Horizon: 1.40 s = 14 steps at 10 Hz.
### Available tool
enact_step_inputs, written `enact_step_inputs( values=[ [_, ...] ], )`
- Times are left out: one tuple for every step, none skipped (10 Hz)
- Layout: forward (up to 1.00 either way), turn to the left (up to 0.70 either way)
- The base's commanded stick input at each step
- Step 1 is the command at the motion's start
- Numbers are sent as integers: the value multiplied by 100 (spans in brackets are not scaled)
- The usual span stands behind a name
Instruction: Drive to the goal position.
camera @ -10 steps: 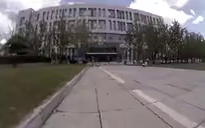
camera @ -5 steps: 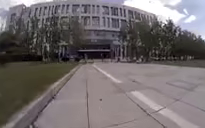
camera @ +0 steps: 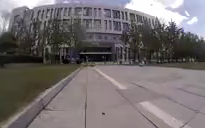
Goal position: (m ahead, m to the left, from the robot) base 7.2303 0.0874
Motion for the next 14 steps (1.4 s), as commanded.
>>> enact_step_inputs(
  values=[
    [70, 0],
    [70, 0],
    [70, 0],
    [70, 0],
    [70, 0],
    [70, 0],
    [70, 0],
    [70, 0],
    [70, 0],
    [70, 0],
    [70, 0],
    [70, 0],
    [70, 0],
    [70, 0]
  ],
)
